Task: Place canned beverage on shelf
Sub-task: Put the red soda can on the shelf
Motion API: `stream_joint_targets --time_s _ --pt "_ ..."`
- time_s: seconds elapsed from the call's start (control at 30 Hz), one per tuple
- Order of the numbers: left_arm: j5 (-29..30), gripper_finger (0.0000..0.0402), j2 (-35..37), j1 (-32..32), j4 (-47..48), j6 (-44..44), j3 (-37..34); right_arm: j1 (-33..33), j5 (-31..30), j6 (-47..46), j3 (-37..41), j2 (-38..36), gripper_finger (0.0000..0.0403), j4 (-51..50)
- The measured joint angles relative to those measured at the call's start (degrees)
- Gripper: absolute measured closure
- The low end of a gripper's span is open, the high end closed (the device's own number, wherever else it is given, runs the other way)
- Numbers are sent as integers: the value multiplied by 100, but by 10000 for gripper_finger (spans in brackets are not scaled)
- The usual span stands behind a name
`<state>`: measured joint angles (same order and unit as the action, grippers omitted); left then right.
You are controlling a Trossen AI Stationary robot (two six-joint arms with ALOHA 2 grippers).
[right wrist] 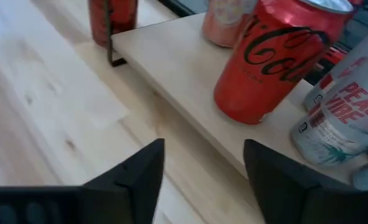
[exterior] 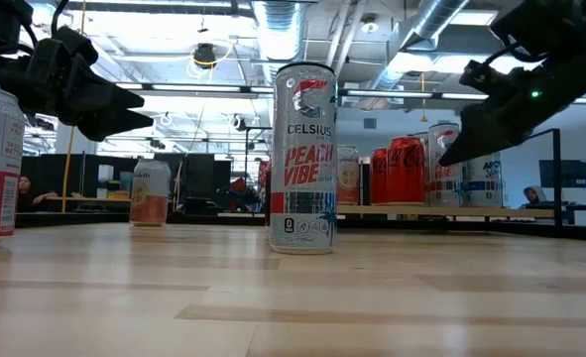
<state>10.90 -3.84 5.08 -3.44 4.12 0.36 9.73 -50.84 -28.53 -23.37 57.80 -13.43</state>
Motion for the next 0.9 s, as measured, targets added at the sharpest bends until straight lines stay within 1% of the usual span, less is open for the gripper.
stream_joint_targets --time_s 0.07,0.13,0.27,0.3,0.33,0.5,0.63,0.73,0.9 --pt "0 74 0 0 0 0 0 -129 3 58 45 0 204 214" --pt "0 74 0 0 2 0 0 -306 103 310 63 4 248 463" --pt "0 74 0 0 0 0 2 -854 827 1024 63 4 356 1023" --pt "0 74 0 0 0 0 0 -1011 1015 1215 63 4 378 1097" --pt "0 74 0 -1 1 0 2 -1175 1152 1399 63 4 386 1174" --pt "0 74 0 0 2 0 0 -2055 1816 1846 99 4 383 1549" --pt "0 74 0 0 0 0 0 -2642 2563 2149 202 51 387 2143" --pt "0 74 0 0 0 0 2 -2870 2675 2187 216 74 387 2196" --pt "-2 74 0 0 0 0 2 -2984 2683 2291 216 74 387 2210"
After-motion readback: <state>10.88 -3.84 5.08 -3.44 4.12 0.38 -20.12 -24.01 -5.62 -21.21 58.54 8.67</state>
